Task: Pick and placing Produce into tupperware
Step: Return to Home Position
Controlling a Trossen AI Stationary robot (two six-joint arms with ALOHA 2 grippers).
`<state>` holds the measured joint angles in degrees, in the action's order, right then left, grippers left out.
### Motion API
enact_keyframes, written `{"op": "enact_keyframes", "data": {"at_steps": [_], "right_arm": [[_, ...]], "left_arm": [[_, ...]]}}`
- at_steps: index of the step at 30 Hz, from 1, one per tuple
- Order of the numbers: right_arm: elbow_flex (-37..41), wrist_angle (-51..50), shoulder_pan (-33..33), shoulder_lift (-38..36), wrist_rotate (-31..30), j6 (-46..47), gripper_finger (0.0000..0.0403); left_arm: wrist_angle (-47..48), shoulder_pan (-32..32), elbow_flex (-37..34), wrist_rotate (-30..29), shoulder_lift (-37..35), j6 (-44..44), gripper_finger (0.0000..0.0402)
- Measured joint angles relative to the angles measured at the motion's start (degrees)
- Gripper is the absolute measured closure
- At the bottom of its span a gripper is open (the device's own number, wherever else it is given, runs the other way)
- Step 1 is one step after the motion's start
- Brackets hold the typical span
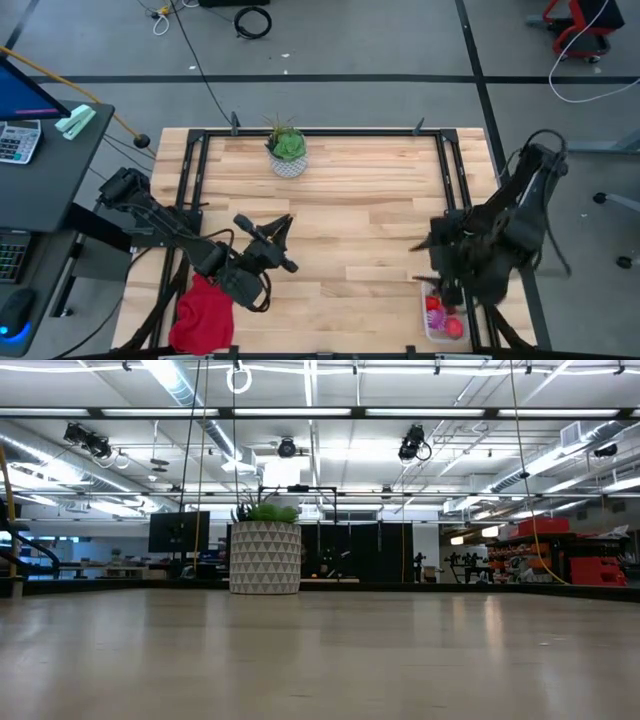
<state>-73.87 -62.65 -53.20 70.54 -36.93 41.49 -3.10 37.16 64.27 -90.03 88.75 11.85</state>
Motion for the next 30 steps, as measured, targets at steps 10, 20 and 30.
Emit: {"op": "enact_keyframes", "data": {"at_steps": [10,20,30], "right_arm": [[14.03,33.30,20.69,-19.69,36.66,-35.94,0.0103],[50.96,60.39,38.78,-35.10,51.58,-26.57,0.0103],[64.96,71.49,49.03,-43.94,61.10,-27.78,0.0103]], "left_arm": [[0.23,-2.02,0.00,0.27,-6.92,-23.48,0.0350],[28.62,-0.07,0.11,13.05,-22.11,-47.91,0.0353],[57.99,-0.12,0.00,13.12,-17.44,-87.40,0.0349]]}}
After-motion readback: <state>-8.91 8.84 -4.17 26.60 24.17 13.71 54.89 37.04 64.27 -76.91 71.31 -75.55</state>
